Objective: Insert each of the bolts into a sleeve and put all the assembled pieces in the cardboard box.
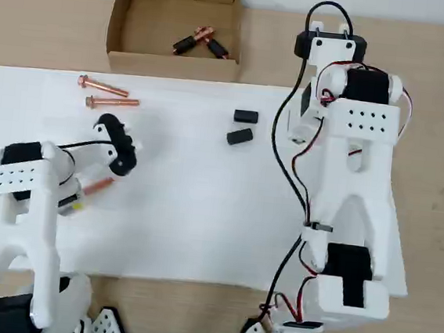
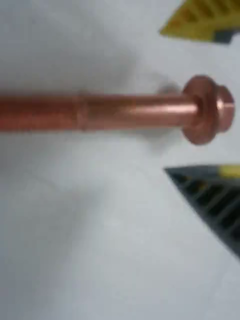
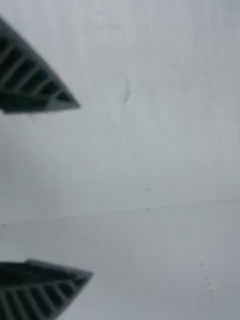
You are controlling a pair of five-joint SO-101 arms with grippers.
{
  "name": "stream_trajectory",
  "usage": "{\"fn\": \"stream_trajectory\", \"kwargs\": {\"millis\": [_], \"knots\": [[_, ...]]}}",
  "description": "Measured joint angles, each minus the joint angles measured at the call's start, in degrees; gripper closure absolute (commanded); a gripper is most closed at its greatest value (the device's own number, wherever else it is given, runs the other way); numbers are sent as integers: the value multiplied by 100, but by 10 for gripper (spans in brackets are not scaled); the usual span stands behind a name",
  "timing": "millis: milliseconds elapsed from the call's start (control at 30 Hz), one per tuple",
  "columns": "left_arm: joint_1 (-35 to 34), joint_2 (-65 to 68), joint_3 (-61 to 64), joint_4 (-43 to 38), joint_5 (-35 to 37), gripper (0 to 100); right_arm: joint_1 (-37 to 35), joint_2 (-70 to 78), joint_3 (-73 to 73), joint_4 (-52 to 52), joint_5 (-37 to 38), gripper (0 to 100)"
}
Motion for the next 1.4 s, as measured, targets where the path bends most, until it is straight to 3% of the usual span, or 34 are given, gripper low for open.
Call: {"fn": "stream_trajectory", "kwargs": {"millis": [300,700,867,1167,1300,1400], "knots": [[18,0,404,-633,9,864,0,0,0,0,0,749],[18,0,703,-721,9,868,0,0,0,0,0,749],[18,0,703,-721,9,1000,0,0,0,0,0,749],[18,0,765,-1187,9,992,0,0,0,0,0,749],[141,0,440,-897,-53,991,0,0,0,0,0,749],[237,0,-237,-246,-510,990,0,0,0,0,0,749]]}}
